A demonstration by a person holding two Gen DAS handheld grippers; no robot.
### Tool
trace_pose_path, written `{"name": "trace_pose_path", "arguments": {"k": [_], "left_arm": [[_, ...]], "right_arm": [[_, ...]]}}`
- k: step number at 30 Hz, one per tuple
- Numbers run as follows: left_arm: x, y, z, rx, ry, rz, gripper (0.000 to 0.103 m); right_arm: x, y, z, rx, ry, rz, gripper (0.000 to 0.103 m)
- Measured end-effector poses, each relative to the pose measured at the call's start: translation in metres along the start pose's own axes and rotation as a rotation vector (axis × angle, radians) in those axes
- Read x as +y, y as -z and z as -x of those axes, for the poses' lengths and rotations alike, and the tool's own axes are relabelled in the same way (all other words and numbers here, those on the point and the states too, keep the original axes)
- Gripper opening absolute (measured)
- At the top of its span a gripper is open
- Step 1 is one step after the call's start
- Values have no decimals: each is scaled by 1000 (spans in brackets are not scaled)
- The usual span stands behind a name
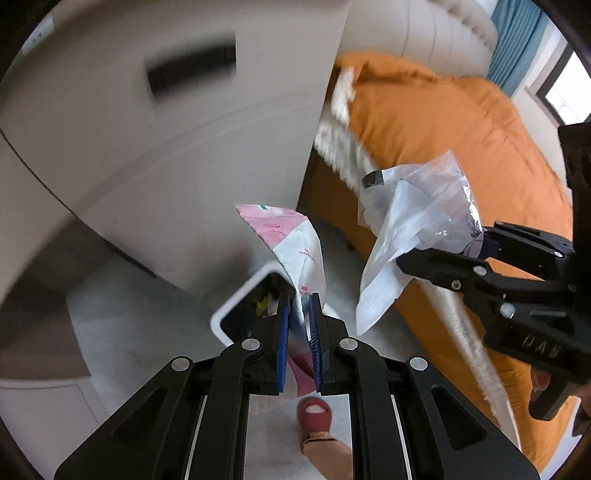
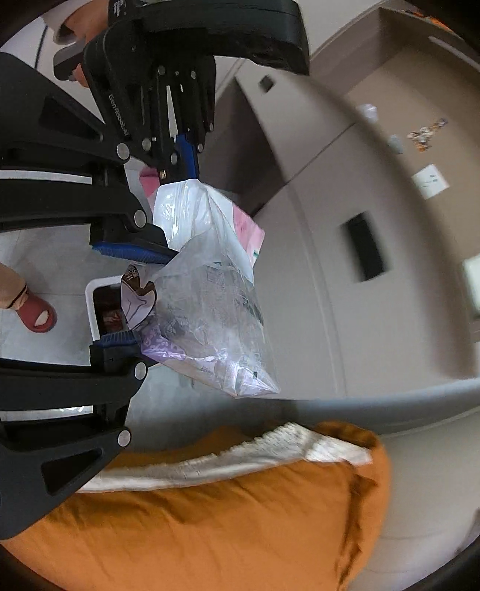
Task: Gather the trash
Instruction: 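Carry both bags to the white bin and open both tools over it, then move both tools back from the bin to the desk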
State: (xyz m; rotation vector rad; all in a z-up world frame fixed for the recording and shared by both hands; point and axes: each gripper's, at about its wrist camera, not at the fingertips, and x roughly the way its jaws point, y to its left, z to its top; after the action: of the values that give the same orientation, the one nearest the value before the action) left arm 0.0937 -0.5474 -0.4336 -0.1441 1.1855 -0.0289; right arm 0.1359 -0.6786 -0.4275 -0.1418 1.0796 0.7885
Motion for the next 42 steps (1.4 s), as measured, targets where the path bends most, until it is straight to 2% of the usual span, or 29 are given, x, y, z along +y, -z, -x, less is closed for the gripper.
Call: {"name": "trace_pose_path", "arguments": {"k": [4,10,16,17,18,19,20,21,22,27,31,34,42], "left_arm": [[10,28,-72,79,12,8,10],[21,72,-161,174,18,-23,10],[25,94,-218,213,-2,-62,10],[26,97,-228,221,2,-73,10],[23,97,-236,232,-1,-79,12],[24,99,-243,244,3,-80,17],[27,97,-246,252,7,-74,42],[31,97,-246,246,-9,-61,86],[40,95,-244,231,-43,-29,99],[52,83,-221,228,-38,10,98],[46,72,-177,201,-33,-9,98],[40,58,-129,170,-40,-12,98],[64,12,26,-6,-76,67,98]], "right_arm": [[-19,38,-67,90,-24,-15,33],[-31,92,-153,187,1,92,33],[-39,125,-221,264,-31,194,34],[-38,128,-227,277,-35,213,38],[-36,132,-237,303,-31,248,55],[-35,135,-245,322,-35,272,67],[-34,139,-251,323,21,312,94],[-34,141,-253,331,29,352,100],[-34,143,-254,347,19,374,99],[-35,131,-219,288,29,355,100],[-37,106,-171,224,30,321,100],[-27,83,-122,175,40,314,100],[40,6,0,31,44,329,100]]}}
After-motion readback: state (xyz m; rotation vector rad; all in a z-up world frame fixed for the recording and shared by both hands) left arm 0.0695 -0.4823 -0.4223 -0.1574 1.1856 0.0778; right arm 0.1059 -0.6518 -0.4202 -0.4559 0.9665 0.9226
